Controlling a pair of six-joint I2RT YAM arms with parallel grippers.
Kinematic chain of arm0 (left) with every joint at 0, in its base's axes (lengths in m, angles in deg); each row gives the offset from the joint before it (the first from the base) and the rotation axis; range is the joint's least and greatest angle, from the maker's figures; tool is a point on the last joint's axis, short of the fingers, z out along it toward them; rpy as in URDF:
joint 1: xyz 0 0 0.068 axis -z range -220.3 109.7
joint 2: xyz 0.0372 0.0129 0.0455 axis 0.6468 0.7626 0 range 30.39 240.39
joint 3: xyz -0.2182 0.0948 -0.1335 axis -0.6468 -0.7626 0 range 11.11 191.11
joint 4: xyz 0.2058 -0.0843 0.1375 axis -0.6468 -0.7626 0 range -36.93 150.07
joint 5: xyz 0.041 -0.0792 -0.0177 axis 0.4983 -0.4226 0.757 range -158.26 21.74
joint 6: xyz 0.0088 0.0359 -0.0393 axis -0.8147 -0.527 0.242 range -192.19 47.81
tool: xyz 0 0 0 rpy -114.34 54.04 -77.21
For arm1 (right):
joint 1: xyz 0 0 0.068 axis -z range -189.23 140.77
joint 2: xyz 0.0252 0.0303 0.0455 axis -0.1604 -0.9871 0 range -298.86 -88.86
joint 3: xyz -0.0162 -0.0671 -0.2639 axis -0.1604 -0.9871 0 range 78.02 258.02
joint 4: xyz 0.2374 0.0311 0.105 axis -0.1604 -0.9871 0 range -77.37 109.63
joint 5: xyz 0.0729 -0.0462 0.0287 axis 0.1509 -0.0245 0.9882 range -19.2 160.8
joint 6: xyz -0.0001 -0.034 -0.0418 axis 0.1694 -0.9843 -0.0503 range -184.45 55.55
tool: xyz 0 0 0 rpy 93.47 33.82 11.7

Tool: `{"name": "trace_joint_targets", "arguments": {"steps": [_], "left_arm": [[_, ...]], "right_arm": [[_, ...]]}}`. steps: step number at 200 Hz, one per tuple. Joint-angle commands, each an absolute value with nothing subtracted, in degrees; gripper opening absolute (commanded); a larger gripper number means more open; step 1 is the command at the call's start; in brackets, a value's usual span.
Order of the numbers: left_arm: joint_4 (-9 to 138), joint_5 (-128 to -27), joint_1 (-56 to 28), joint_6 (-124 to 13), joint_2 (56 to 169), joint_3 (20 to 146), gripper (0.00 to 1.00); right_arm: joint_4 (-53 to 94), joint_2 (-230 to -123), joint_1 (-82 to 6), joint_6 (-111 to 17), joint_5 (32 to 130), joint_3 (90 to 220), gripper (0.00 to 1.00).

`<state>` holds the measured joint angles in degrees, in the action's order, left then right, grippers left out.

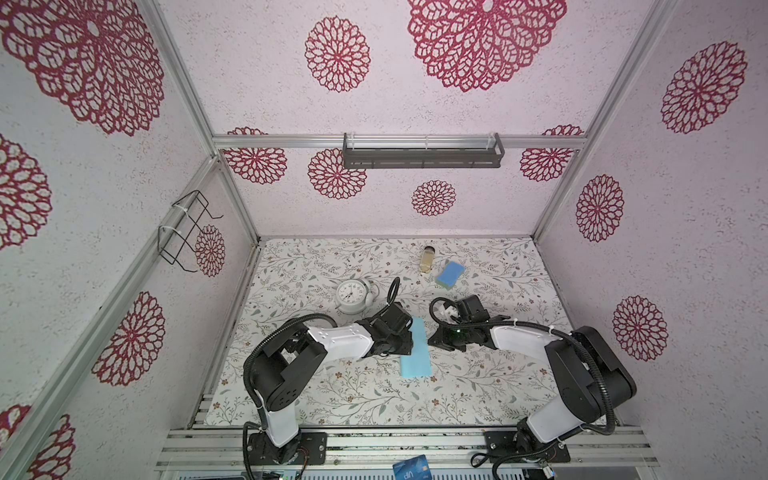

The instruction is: Fold a paper plane with a square sheet of paper (fold left side to right side)

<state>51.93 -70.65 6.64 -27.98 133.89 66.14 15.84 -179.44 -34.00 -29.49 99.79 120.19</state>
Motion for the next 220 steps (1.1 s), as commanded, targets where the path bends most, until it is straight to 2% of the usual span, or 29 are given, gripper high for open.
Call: {"name": "trace_joint_targets", "arguments": {"steps": [1, 112, 179, 220], "left_arm": [[50.9, -69.8, 7.2, -27.4, 134.5, 65.8, 0.49], [50.4, -69.7, 7.5, -27.6, 134.8, 66.4, 0.49], [47.7, -69.7, 4.1, -31.3, 126.7, 67.3, 0.54], [49.3, -73.3, 3.3, -33.9, 124.6, 67.0, 0.5]], "right_arm": [[17.2, -180.2, -35.4, -28.9, 100.0, 122.6, 0.0], [18.4, -187.6, -37.5, -30.0, 97.2, 123.3, 0.0], [18.7, -187.9, -37.5, -30.9, 96.0, 121.2, 0.0], [18.9, -188.3, -37.4, -30.9, 96.0, 121.2, 0.0]]}}
